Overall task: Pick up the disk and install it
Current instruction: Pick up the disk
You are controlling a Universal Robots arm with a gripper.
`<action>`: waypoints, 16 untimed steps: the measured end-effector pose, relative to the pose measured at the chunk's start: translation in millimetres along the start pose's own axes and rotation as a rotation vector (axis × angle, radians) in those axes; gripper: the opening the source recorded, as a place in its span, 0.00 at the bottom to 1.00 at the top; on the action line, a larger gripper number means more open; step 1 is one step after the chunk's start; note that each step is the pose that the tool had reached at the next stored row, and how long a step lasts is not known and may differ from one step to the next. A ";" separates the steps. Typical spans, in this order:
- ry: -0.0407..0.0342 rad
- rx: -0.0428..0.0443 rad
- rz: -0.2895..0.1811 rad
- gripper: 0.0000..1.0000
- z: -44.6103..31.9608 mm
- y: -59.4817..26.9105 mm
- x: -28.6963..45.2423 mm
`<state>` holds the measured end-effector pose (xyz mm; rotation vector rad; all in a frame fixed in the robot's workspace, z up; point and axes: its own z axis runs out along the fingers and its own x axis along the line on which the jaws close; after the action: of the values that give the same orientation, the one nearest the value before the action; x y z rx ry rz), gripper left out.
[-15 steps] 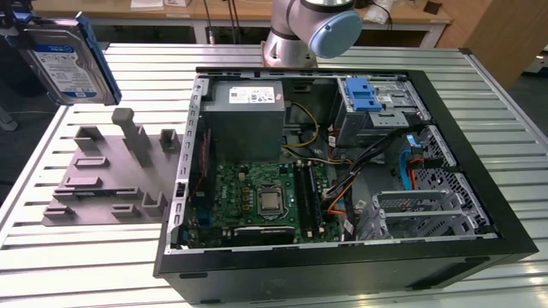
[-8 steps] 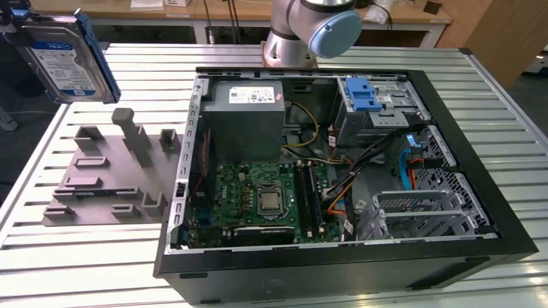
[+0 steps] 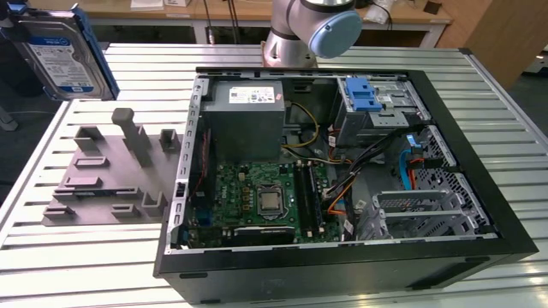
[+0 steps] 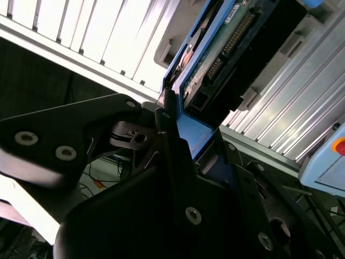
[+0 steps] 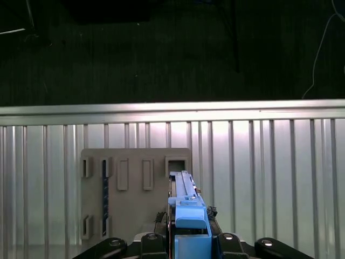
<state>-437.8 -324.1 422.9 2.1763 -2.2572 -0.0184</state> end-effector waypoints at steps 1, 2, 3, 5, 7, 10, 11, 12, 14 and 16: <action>0.0000 0.0000 0.000 0.36 -0.7 0.0 0.0; 0.0000 0.0000 0.000 0.36 -1.3 0.0 0.0; 0.0001 -0.0001 0.000 0.36 -2.1 0.0 0.0; 0.0000 0.0000 0.000 0.36 -3.9 0.0 0.0; 0.0000 0.0000 0.000 0.36 -5.1 0.1 0.0; 0.0000 0.0000 0.000 0.36 -6.4 0.1 0.0; 0.0000 0.0000 0.000 0.36 -6.8 0.1 0.0; 0.0000 0.0000 0.000 0.36 -7.1 0.1 0.0; 0.0000 0.0000 0.000 0.36 -7.6 0.1 0.0; 0.0000 0.0000 0.000 0.36 -8.1 0.1 0.0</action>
<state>-437.7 -324.1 431.0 2.1763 -2.2572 -0.0184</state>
